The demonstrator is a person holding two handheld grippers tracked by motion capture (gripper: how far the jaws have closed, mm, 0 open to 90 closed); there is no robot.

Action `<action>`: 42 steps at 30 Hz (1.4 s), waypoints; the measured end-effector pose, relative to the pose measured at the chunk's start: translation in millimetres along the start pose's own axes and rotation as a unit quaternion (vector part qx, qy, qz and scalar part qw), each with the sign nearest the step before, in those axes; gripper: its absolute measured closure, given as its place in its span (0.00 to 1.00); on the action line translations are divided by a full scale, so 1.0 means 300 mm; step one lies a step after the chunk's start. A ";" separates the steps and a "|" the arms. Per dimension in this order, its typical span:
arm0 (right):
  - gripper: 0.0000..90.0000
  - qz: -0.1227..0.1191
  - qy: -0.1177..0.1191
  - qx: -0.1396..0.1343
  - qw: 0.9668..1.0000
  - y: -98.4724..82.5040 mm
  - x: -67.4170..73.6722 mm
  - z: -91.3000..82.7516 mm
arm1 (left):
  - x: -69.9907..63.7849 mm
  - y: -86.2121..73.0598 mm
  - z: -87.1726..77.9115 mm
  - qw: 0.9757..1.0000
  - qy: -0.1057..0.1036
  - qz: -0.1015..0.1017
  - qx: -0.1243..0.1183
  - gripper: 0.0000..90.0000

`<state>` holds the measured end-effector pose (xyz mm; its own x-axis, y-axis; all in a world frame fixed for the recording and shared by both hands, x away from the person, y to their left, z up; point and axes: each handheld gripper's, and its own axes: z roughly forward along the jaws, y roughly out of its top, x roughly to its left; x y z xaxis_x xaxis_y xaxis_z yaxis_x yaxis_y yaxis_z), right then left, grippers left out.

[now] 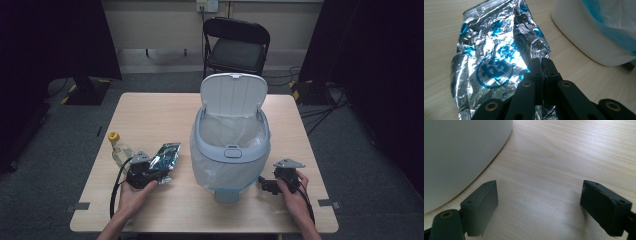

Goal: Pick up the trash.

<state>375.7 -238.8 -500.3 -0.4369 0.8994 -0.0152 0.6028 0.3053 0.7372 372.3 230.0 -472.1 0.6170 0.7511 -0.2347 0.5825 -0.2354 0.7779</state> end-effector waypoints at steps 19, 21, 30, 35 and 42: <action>0.15 -0.001 0.001 0.000 1.000 0.000 -0.001 0.001 | -0.025 0.056 -0.056 0.998 -0.017 0.017 -0.054 0.98; 0.15 -0.001 0.001 0.000 1.000 0.000 -0.001 0.001 | -0.028 0.062 -0.065 0.998 -0.016 0.020 -0.060 0.98; 0.15 -0.001 0.001 0.000 1.000 0.000 -0.001 0.001 | -0.040 0.076 -0.095 0.997 -0.013 0.018 -0.079 0.98; 0.15 -0.002 0.002 0.000 1.000 0.000 -0.001 0.001 | -0.047 0.093 -0.117 0.995 -0.013 0.024 -0.092 0.98; 0.15 -0.002 0.002 0.000 1.000 0.000 -0.001 0.001 | -0.052 0.113 -0.176 0.993 -0.015 0.026 -0.111 0.98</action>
<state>376.1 -239.1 -500.4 -0.4411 0.8973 -0.0154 0.6011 0.3081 0.7374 354.7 242.9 -411.3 0.6612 0.7214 -0.2060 0.4203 -0.1288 0.8982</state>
